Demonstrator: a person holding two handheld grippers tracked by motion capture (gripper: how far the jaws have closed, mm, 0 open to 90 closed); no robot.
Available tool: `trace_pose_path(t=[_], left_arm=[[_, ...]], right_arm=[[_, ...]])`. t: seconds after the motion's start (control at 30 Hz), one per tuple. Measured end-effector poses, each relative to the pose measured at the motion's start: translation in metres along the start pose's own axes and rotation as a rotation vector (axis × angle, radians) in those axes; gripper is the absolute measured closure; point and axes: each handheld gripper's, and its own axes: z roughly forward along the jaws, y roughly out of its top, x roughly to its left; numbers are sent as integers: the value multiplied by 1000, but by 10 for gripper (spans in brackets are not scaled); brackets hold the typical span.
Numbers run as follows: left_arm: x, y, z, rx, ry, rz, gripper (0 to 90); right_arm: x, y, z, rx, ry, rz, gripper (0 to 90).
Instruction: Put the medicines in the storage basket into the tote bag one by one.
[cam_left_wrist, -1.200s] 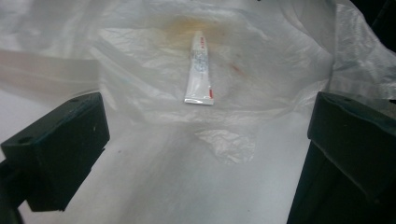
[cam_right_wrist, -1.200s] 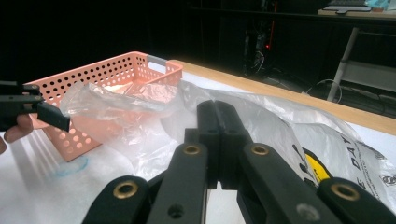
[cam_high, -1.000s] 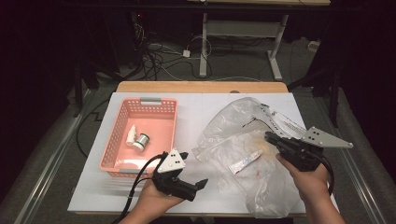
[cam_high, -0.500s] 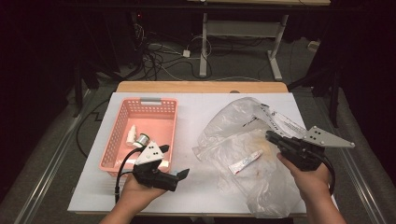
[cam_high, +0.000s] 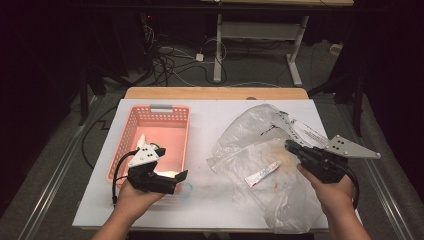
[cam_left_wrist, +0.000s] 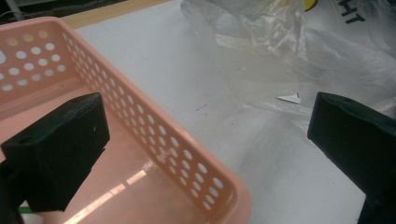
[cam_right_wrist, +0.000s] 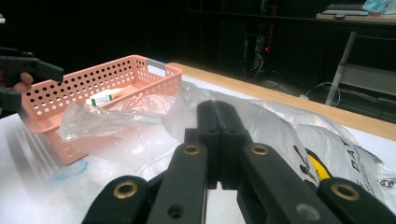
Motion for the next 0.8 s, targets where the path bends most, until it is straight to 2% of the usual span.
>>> trace_pose_path(t=[0.57,0.8], left_arm=[[44,1,-13,26,106,-69,0],[61,3,-3,51,132,-97,0]], right_arm=[[-1,1,-3,-9,-4,1,900],[-2,0,-2,-12,0,6,900]])
